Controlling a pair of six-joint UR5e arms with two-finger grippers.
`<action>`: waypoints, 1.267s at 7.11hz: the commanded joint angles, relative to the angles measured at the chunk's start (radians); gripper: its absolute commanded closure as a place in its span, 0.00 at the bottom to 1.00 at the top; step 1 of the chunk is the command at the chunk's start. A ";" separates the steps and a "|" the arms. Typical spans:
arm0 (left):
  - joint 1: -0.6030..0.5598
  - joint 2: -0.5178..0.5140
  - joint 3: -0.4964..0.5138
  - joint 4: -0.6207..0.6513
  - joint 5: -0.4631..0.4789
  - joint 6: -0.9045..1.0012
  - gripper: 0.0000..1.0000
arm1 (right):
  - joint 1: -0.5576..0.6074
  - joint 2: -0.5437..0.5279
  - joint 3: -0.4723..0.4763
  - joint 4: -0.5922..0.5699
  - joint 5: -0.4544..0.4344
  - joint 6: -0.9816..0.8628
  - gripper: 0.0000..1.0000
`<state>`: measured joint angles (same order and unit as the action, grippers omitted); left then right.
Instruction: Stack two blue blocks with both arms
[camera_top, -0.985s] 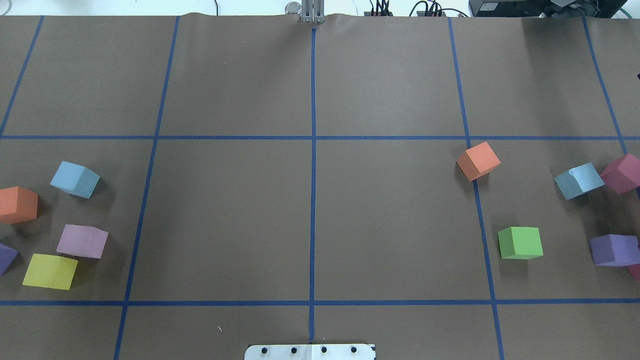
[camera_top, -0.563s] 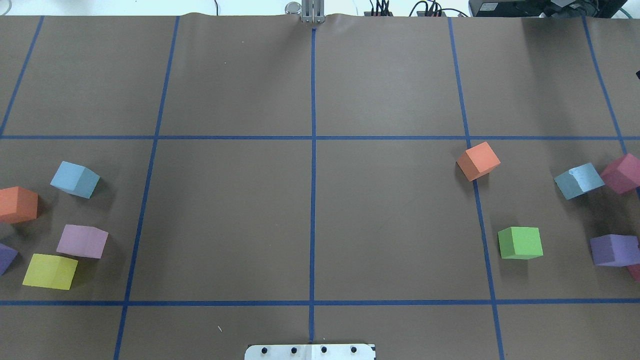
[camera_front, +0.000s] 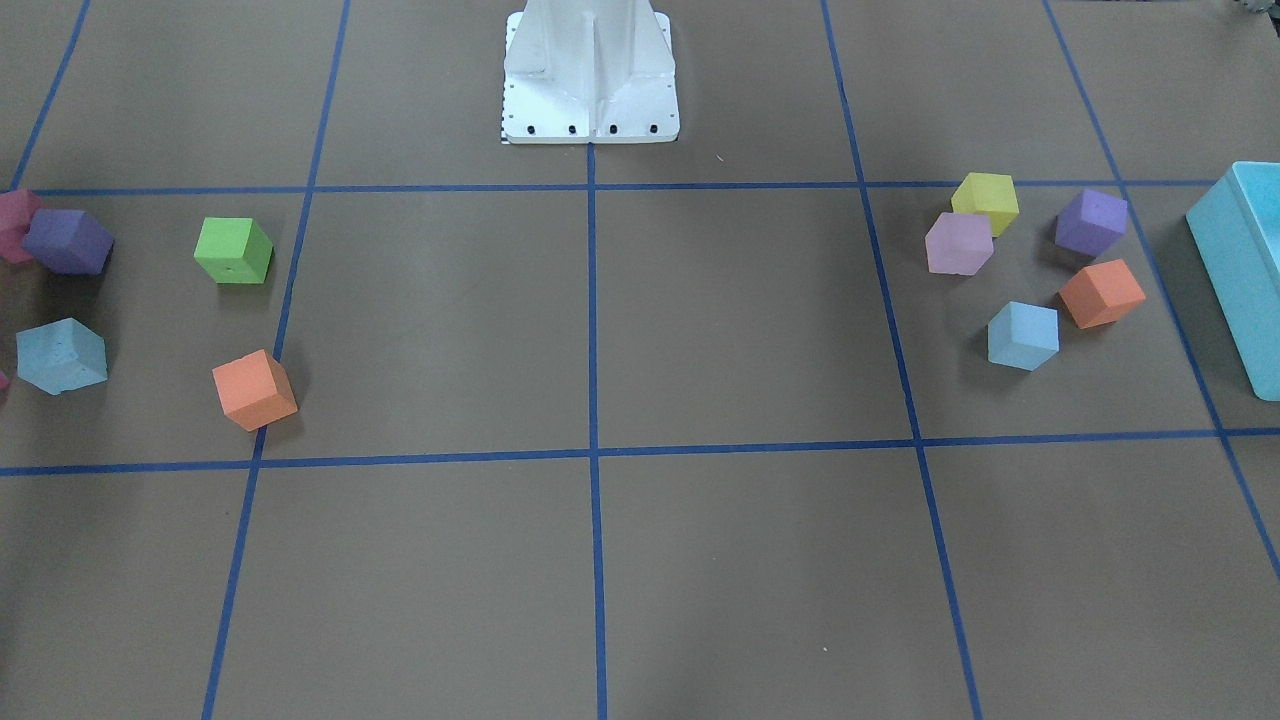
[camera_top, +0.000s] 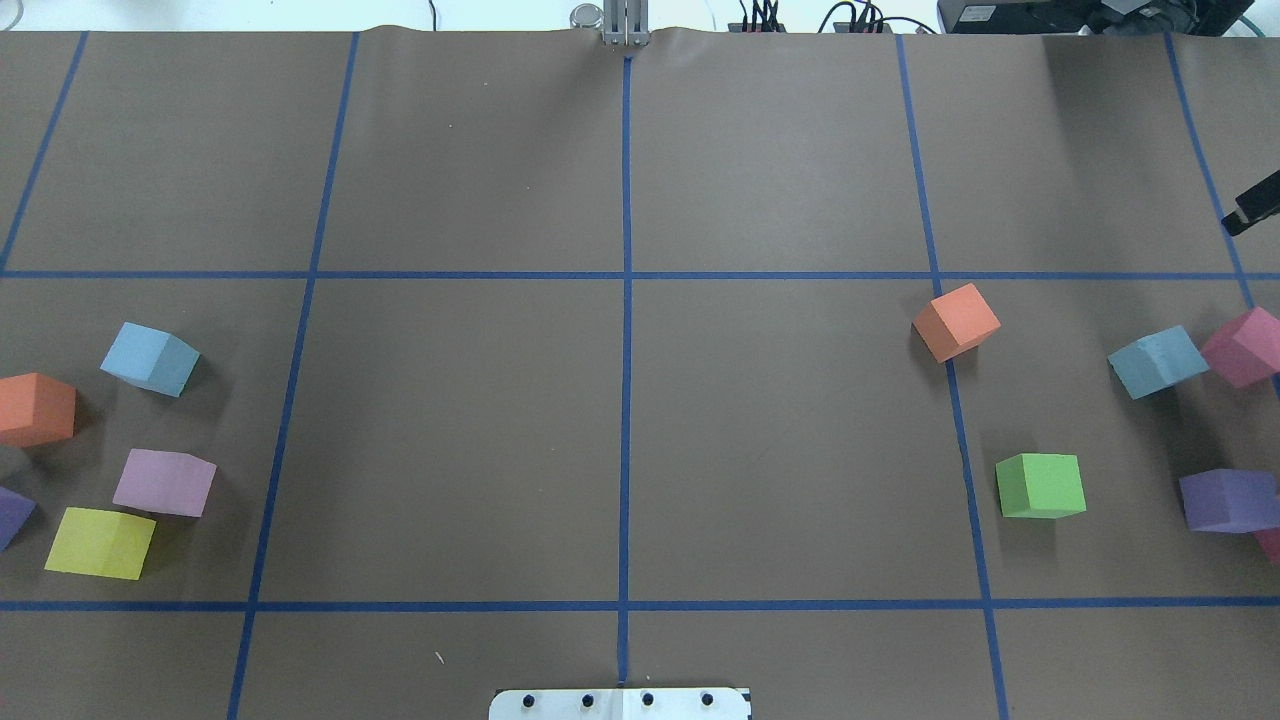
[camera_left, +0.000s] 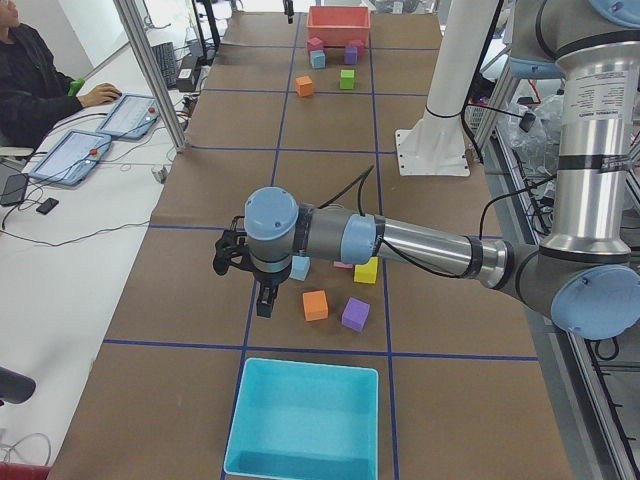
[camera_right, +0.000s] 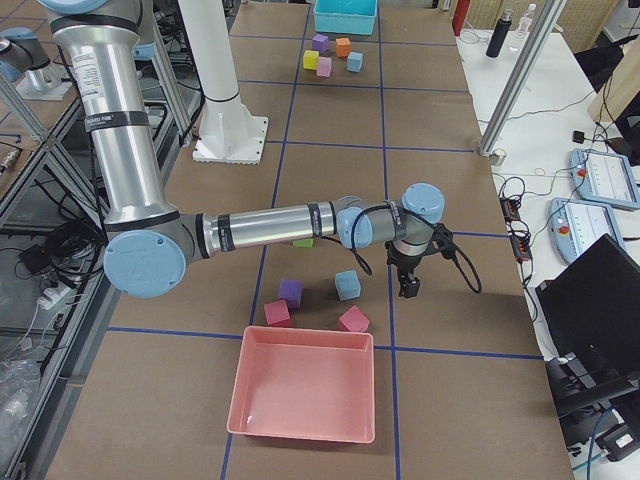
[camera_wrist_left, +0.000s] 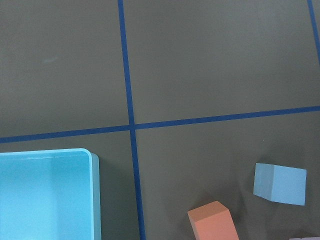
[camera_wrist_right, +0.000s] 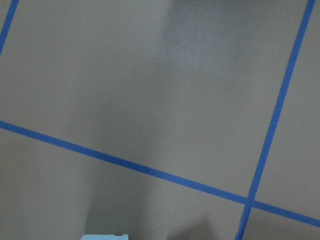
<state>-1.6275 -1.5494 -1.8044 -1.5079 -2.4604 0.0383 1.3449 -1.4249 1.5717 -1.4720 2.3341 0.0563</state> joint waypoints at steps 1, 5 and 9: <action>0.000 0.000 0.002 0.000 0.000 0.000 0.02 | -0.109 -0.112 0.039 0.234 -0.002 0.205 0.00; 0.000 0.008 0.000 0.000 0.000 0.000 0.02 | -0.248 -0.170 0.040 0.389 -0.051 0.350 0.00; 0.000 0.014 -0.001 0.000 0.000 0.000 0.02 | -0.277 -0.170 0.042 0.388 -0.098 0.338 0.00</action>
<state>-1.6276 -1.5380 -1.8044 -1.5079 -2.4605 0.0384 1.0686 -1.5933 1.6125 -1.0834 2.2418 0.3999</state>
